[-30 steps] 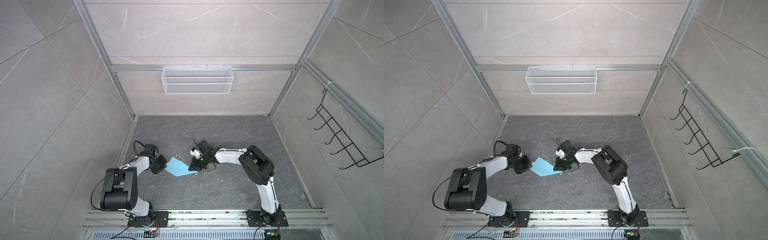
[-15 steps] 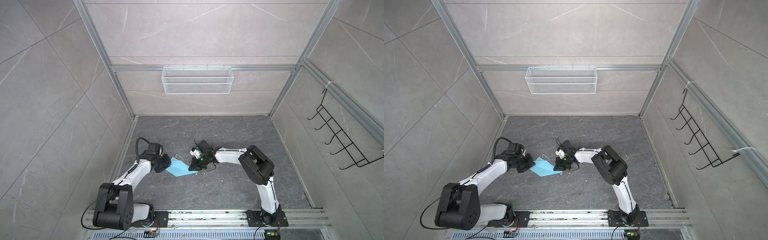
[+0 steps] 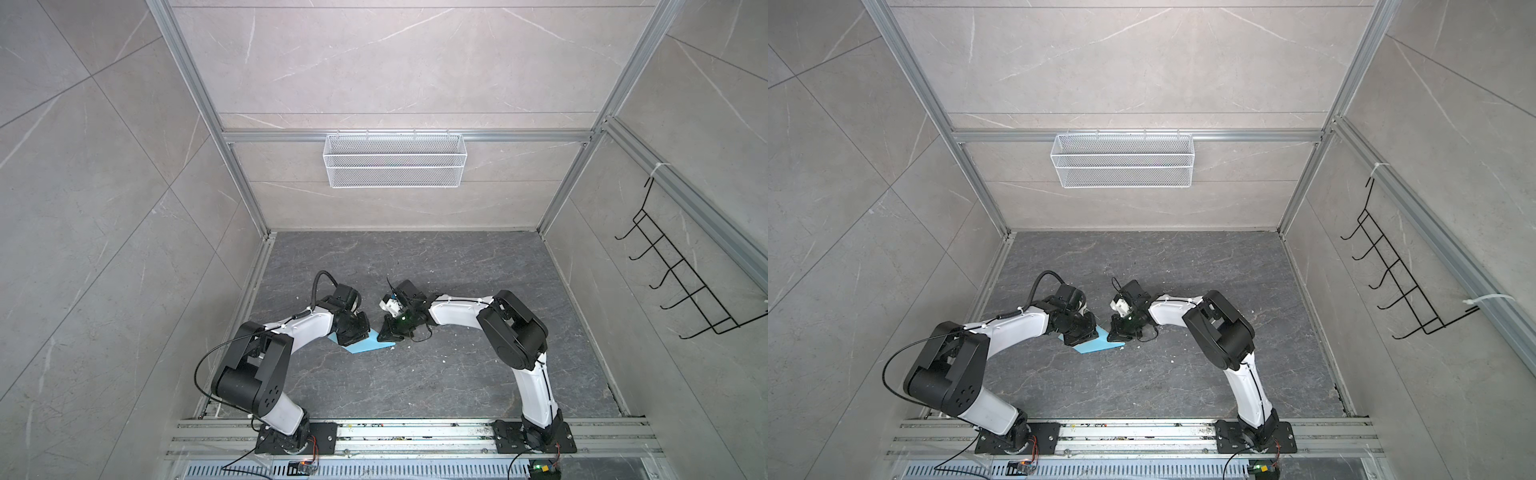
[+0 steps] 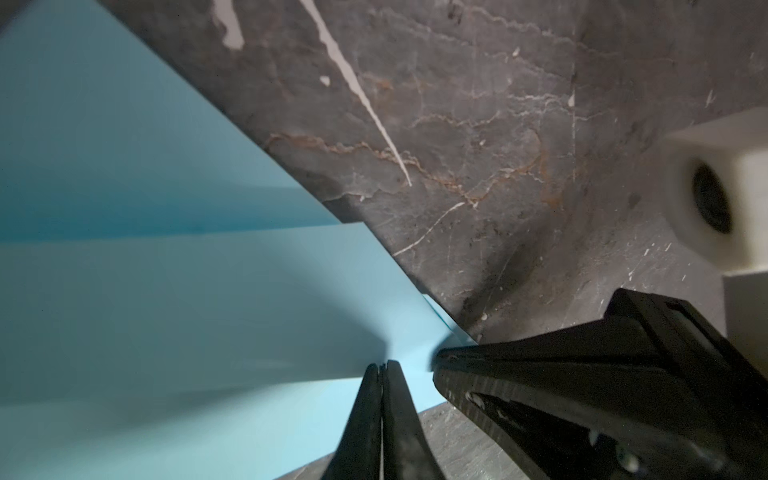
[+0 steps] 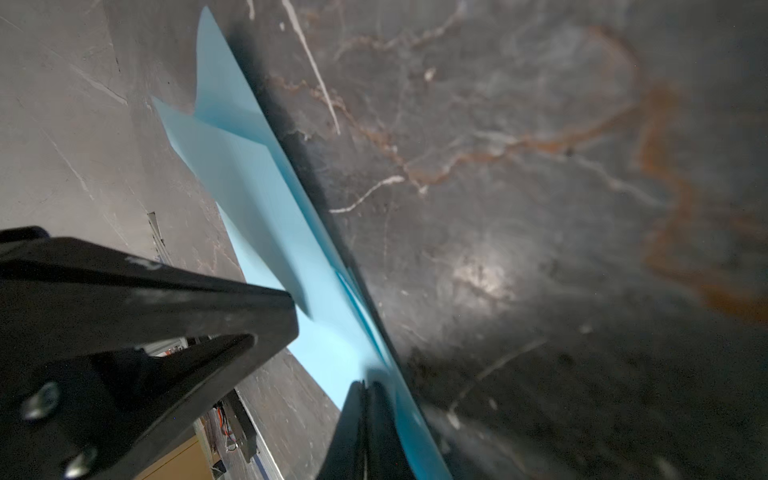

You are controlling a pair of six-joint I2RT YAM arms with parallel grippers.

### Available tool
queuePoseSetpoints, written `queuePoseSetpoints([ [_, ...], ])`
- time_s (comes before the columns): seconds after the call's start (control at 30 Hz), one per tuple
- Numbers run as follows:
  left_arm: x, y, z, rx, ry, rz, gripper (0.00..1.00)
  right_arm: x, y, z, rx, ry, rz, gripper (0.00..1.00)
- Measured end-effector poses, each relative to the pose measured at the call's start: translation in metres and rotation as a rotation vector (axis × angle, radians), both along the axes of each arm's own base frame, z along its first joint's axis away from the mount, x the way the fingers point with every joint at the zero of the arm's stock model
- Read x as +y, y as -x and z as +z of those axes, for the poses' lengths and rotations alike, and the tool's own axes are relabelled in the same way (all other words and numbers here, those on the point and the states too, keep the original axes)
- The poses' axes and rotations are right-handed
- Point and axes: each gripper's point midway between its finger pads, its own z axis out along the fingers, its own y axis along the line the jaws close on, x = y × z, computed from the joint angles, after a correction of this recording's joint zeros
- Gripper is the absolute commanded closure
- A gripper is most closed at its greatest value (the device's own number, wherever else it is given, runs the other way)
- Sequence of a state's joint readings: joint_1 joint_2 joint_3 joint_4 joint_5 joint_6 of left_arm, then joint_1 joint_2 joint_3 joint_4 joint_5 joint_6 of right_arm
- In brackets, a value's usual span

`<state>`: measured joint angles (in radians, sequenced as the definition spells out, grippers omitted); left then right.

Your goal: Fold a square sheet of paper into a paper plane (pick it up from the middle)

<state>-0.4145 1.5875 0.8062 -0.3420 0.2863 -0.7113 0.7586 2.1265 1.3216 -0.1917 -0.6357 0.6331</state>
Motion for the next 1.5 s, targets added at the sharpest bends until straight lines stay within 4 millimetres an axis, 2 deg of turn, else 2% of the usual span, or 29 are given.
queuePoseSetpoints([
  [0.07,0.001,0.000,-0.006,0.015,-0.008,0.009,0.93,0.000,0.000,0.000,0.000,0.001,0.001,0.91],
  [0.73,0.004,-0.004,-0.008,0.073,-0.048,0.068,0.97,-0.005,0.002,0.001,-0.023,0.020,0.037,0.90],
  [1.2,0.004,-0.004,-0.008,0.098,-0.070,0.066,0.97,-0.019,0.001,0.002,-0.028,0.061,0.011,0.90],
  [1.5,0.004,-0.004,-0.008,0.100,-0.072,0.066,0.97,-0.020,0.007,0.017,-0.054,0.048,0.032,0.90],
])
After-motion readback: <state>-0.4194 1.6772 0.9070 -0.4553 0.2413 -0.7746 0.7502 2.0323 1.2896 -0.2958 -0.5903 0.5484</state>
